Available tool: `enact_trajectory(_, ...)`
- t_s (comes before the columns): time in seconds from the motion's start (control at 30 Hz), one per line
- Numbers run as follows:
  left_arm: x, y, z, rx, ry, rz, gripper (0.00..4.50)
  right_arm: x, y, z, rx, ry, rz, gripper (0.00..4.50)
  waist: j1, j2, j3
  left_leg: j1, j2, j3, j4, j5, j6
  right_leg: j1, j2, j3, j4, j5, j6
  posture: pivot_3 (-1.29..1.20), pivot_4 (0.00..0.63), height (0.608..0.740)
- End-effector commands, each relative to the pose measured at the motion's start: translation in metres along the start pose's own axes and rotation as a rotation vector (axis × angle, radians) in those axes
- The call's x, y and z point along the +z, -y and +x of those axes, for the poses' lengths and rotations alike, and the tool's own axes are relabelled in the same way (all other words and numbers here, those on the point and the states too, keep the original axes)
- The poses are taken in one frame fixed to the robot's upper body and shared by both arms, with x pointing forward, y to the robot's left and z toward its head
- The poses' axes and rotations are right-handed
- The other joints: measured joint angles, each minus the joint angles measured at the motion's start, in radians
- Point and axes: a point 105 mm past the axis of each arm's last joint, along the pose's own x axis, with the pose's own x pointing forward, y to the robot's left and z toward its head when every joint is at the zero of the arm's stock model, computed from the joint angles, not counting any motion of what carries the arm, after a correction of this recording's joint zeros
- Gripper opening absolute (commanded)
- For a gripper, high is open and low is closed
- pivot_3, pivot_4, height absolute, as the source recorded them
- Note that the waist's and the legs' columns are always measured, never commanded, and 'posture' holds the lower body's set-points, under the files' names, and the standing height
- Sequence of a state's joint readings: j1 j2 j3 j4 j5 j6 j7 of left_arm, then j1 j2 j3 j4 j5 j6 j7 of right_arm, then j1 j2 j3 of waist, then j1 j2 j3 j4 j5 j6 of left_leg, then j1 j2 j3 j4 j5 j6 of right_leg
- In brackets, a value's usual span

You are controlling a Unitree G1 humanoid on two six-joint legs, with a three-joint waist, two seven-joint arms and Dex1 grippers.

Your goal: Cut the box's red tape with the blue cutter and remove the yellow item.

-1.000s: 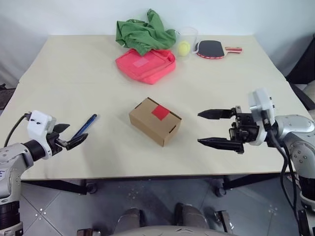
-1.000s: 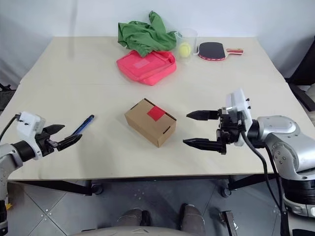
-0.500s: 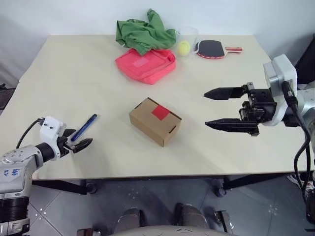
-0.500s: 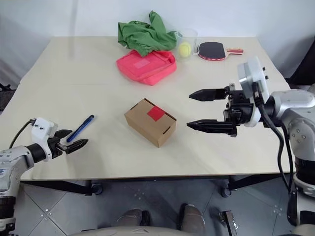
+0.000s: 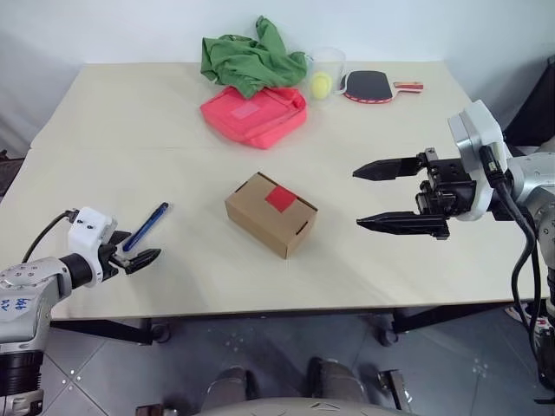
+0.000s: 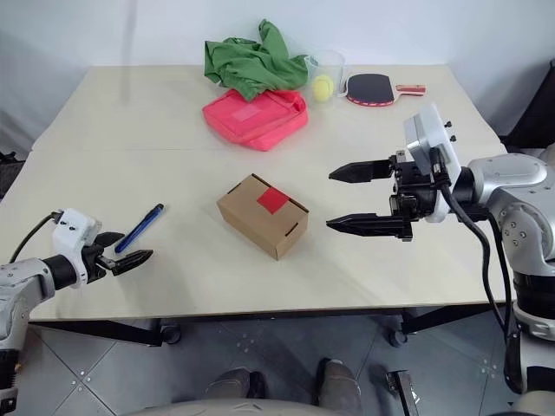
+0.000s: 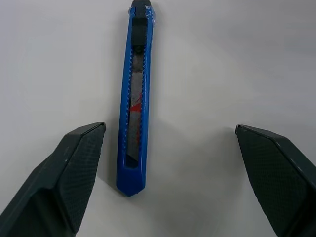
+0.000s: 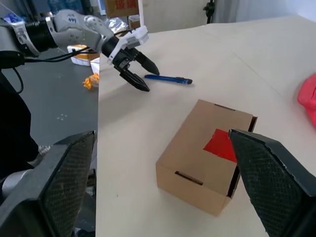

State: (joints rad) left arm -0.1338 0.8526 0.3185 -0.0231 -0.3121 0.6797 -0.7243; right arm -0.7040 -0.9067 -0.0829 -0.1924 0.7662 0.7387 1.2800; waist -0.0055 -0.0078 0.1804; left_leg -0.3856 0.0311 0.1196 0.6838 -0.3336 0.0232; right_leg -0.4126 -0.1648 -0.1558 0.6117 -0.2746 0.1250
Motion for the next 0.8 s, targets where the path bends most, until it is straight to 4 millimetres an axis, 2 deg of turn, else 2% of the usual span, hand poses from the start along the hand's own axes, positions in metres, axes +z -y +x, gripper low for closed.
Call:
enact_trajectory(0.03, -0.022, 0.004, -0.003, -0.026, -0.138, -0.049, 4.47, 0.01, -0.001, -0.002, 0.002, 0.007, -0.06, 4.5, 0.0, 0.001, 0.0, 0.0, 0.0, 0.0, 0.0, 0.0, 0.0, 0.0, 0.0, 0.0, 0.0, 0.0, 0.0, 0.0, 0.15, 0.74)
enact_trajectory(0.17, -0.024, 0.003, -0.007, -0.029, -0.178, -0.079, 4.47, 0.01, 0.0, -0.002, -0.003, 0.005, -0.065, 4.5, -0.002, 0.001, -0.001, 0.0, 0.0, 0.001, -0.001, 0.0, 0.0, -0.001, 0.0, 0.0, 0.0, 0.0, 0.0, 0.0, 0.15, 0.74)
enact_trajectory(0.23, -0.025, 0.003, -0.007, -0.02, -0.182, -0.089, 4.08, 0.01, 0.001, -0.002, -0.007, 0.005, -0.069, 4.5, -0.002, 0.001, -0.001, 0.0, 0.0, 0.001, -0.001, 0.0, 0.0, -0.001, 0.0, 0.0, 0.0, 0.0, 0.0, 0.0, 0.15, 0.74)
enact_trajectory(0.67, -0.033, -0.001, -0.014, -0.007, -0.193, -0.122, 0.39, 0.008, 0.004, -0.004, -0.025, -0.003, -0.078, 4.5, 0.001, 0.002, -0.001, 0.0, 0.0, 0.001, -0.001, 0.0, 0.0, -0.001, 0.0, 0.001, 0.0, 0.0, 0.0, 0.0, 0.15, 0.74)
enact_trajectory(0.8, -0.021, -0.003, -0.018, -0.022, -0.136, -0.11, 0.39, 0.008, 0.005, -0.005, -0.03, 0.0, -0.084, 4.5, 0.0, 0.002, -0.001, 0.0, 0.0, 0.001, -0.001, 0.0, 0.0, -0.001, 0.0, 0.001, 0.0, 0.0, 0.0, 0.0, 0.15, 0.74)
